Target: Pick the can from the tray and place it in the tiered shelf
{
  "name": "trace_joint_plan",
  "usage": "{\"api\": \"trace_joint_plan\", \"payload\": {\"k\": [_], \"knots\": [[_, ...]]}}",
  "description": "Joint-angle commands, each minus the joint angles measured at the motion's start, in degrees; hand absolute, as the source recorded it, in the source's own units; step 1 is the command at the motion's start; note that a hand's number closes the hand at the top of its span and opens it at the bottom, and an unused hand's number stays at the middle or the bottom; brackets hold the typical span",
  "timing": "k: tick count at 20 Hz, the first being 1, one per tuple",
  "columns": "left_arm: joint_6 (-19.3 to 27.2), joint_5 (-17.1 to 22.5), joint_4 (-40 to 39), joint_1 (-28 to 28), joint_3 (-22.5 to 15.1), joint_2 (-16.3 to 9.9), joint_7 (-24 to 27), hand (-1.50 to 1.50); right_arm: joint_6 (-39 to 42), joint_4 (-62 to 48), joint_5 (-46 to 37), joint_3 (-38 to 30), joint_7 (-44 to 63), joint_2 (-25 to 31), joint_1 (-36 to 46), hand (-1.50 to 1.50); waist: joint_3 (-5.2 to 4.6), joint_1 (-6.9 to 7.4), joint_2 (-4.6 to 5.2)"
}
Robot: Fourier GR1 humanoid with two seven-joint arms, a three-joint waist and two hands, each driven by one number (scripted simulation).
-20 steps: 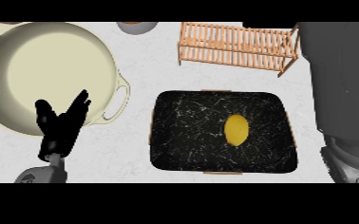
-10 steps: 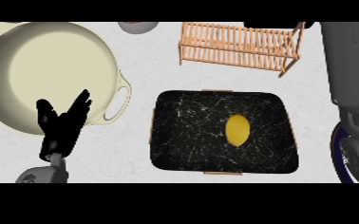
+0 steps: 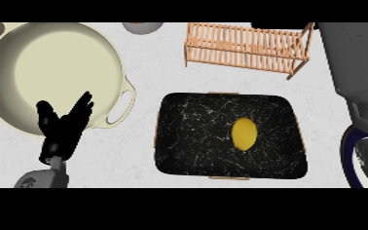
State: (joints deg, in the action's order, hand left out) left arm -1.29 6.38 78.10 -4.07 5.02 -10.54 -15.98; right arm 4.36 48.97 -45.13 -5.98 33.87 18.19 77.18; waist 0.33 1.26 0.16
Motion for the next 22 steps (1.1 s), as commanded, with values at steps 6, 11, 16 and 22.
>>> {"api": "trace_joint_plan", "payload": {"k": [6,11,16,22], "knots": [[-0.71,0.19,0.81,1.41,-0.23,0.08,-2.29,0.00,-8.54,-13.07,-1.63,-2.01,-9.11,0.22,3.55,1.50,-0.36,0.85,0.44],[0.51,-0.76,1.80,0.95,-1.19,1.25,-3.69,0.00,-6.46,-15.07,-0.05,-3.39,-13.07,2.30,4.54,1.50,-0.35,0.17,0.21],[1.77,-2.41,-0.57,1.73,-1.40,2.74,0.14,0.00,-4.34,-15.78,-2.42,-0.72,-11.10,1.36,4.96,1.50,-0.37,-0.41,0.02],[0.39,0.18,-3.45,-1.62,2.20,0.81,0.15,0.00,-16.02,-15.93,2.26,-8.42,-8.76,-0.08,5.15,-1.50,-0.39,-0.29,0.35]]}}
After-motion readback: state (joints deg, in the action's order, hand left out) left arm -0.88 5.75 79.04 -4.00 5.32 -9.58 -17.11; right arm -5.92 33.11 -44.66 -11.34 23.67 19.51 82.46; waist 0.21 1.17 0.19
